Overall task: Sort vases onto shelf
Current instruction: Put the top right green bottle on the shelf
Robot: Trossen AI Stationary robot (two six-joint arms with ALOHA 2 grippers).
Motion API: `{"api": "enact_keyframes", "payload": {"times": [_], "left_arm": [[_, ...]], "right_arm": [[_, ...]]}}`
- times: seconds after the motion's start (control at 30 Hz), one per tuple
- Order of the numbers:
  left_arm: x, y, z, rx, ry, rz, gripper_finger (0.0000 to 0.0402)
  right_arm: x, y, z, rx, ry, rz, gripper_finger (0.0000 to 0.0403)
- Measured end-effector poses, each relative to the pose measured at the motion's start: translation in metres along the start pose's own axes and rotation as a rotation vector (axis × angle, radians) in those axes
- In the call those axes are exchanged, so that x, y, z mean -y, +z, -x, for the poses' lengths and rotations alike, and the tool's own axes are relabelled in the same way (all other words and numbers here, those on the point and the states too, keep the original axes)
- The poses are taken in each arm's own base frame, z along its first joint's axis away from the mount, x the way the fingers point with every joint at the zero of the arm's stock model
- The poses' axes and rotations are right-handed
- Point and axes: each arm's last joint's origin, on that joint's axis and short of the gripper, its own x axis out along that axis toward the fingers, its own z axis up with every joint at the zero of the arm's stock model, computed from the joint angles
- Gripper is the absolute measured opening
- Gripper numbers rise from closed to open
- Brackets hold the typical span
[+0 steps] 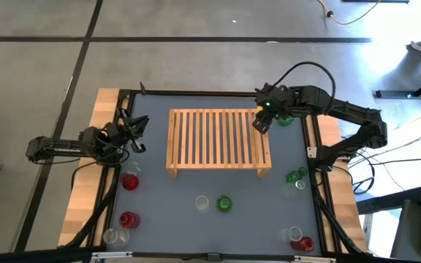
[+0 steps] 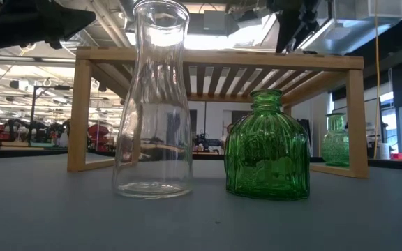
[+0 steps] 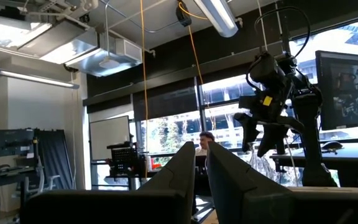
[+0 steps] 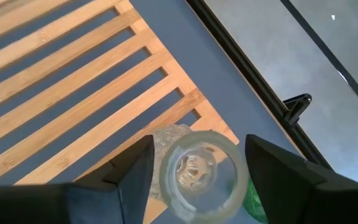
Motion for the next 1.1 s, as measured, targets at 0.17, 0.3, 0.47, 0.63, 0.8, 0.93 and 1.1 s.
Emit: {"api": "enact_keyframes", "payload": {"times": [0.17,0.3,0.47,0.63,0.8,0.93,1.1], "left_arm": [[0.0,0.0,0.0,0.0,0.0,0.0,0.0037],[0.0,0.0,0.0,0.0,0.0,0.0,0.0037],[0.0,0.0,0.0,-0.001,0.0,0.0,0.0037],[0.0,0.0,0.0,0.0,0.0,0.0,0.0037],[0.0,0.0,0.0,0.0,0.0,0.0,0.0037],[0.0,0.0,0.0,0.0,0.0,0.0,0.0037],[0.0,0.0,0.0,0.003,0.001,0.001,0.0037]], "right_arm": [[0.004,-0.003,0.01,0.029,0.016,-0.01,0.0245],[0.011,-0.009,0.024,0.064,0.025,-0.026,0.0244],[0.021,-0.02,0.046,0.121,0.043,-0.079,0.0244],[0.034,-0.035,0.069,0.182,0.063,-0.15,0.0244],[0.043,-0.048,0.082,0.193,0.023,-0.208,0.0244],[0.047,-0.055,0.083,0.157,-0.05,-0.235,0.0244],[0.05,-0.061,0.082,0.116,-0.135,-0.258,0.0243]]}}
